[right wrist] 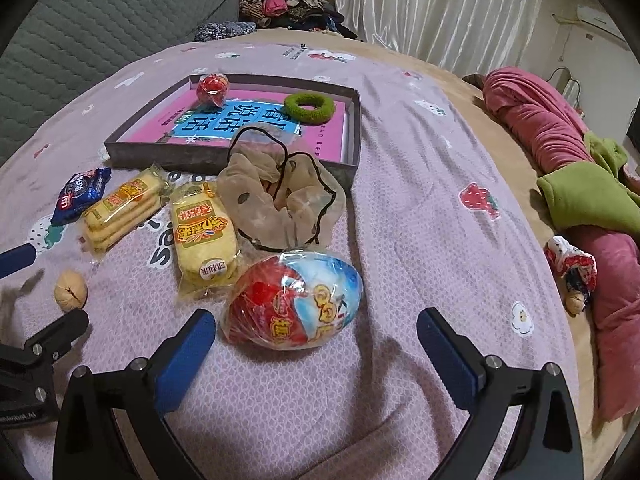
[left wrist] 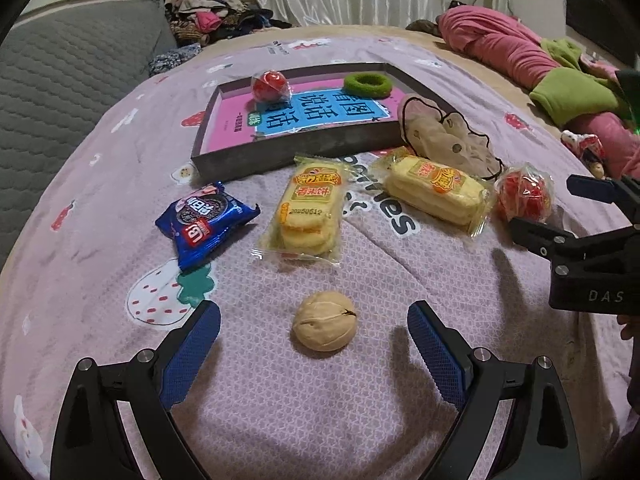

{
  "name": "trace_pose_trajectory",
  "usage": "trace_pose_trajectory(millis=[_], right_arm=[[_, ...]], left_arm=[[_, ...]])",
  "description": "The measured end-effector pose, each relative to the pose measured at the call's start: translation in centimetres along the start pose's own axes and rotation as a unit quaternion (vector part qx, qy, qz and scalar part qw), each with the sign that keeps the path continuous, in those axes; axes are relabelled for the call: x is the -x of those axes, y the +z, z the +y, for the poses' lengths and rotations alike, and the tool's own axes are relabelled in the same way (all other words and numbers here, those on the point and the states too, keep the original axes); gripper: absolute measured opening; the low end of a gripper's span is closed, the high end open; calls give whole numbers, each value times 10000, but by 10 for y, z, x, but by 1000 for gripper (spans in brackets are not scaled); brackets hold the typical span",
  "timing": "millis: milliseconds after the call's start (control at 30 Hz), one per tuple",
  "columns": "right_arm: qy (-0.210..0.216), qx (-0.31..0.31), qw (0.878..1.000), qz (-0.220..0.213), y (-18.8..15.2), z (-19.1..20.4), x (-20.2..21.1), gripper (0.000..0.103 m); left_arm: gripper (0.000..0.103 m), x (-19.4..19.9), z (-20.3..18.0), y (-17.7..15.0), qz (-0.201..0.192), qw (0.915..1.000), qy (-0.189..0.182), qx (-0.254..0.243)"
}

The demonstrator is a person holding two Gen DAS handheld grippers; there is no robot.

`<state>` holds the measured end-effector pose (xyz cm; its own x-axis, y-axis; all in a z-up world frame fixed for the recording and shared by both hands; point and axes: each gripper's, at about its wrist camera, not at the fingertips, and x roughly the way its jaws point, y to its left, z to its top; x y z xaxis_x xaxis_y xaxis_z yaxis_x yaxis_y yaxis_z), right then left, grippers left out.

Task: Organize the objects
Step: 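Grasp the walnut with the left tool while the right tool grasps the large Kinder egg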

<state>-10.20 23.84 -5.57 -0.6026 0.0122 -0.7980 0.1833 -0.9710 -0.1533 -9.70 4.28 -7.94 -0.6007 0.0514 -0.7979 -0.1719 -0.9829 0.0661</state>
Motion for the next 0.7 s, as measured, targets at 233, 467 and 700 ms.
trace_pose_trajectory(millis=[233,467,700], right_arm=[[-5,-121,9999,-7,3,-3,-9,102],[-83,-86,9999,-50,6,-2,-14,102],[-196,68,9997,-114,7,2,-16,101]], left_arm=[[95,-7,2,1,-40,9999,-14,124],[95,-15,7,0,26,9998,-14,220],[88,-15,8,0,28,9995,-120,287]])
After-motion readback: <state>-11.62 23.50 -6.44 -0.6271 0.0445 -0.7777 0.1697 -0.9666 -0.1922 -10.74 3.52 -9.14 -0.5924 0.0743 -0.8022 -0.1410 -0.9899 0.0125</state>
